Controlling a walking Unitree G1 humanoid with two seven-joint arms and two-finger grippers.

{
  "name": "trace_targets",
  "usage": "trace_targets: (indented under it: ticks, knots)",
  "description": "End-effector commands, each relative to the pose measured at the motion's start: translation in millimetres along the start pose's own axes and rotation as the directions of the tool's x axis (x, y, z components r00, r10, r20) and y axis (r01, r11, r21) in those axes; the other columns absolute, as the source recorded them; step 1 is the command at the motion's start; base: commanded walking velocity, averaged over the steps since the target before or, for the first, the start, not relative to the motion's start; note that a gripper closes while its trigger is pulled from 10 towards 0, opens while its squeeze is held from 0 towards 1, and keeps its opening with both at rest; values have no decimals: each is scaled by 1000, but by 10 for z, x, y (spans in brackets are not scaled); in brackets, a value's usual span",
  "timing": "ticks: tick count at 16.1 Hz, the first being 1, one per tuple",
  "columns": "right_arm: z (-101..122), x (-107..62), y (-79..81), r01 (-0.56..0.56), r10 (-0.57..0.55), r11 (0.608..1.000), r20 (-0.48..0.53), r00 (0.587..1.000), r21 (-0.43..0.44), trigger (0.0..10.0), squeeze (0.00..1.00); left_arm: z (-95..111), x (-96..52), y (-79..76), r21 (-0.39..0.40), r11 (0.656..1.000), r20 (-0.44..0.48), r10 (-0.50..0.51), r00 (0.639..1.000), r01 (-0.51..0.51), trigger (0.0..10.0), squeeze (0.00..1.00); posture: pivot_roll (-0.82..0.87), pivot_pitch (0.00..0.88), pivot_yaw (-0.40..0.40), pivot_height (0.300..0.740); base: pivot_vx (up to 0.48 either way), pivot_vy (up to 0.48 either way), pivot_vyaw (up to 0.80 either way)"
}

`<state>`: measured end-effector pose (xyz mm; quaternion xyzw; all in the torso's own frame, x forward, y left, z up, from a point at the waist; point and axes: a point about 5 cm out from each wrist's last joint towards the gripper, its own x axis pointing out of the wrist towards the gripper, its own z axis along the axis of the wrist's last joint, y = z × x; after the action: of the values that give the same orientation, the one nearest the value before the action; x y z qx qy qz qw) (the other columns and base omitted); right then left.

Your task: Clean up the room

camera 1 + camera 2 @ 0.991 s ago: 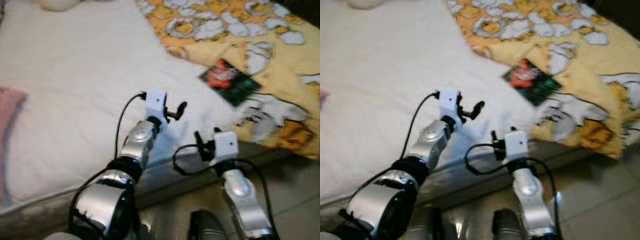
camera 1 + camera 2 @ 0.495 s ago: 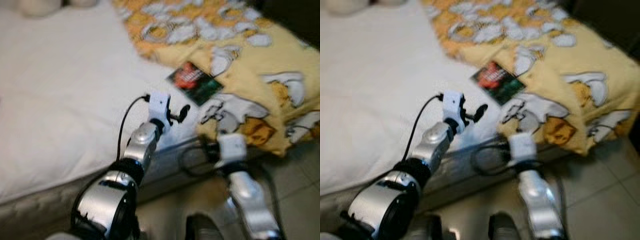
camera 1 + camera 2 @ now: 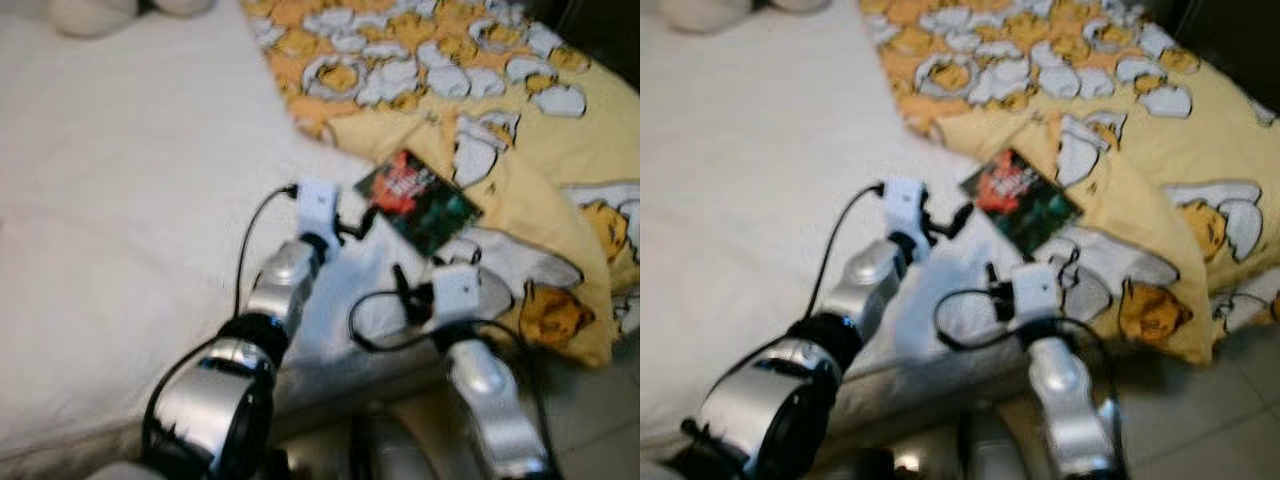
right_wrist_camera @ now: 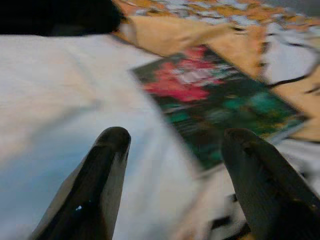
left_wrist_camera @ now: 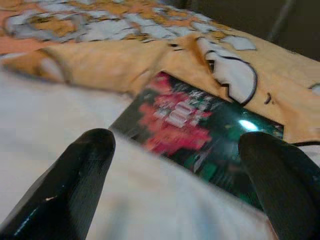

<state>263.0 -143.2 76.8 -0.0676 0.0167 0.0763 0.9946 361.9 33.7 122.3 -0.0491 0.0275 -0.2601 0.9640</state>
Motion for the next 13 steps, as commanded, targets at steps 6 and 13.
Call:
trace_targets:
  ticks: [6,13]
  knots:
    - [5,11,36,-8,8,1000,4,1000,15,10000,0,22,27,-136,-25,999,30,-36,999,37,10000,0,-155,104,29,684,0,-237,0]
    - [6,19,33,-9,9,1000,3,1000,8,10000,0,-6,22,-118,-51,999,14,-11,1000,12,10000,0,-156,102,31,684,0,-445,0]
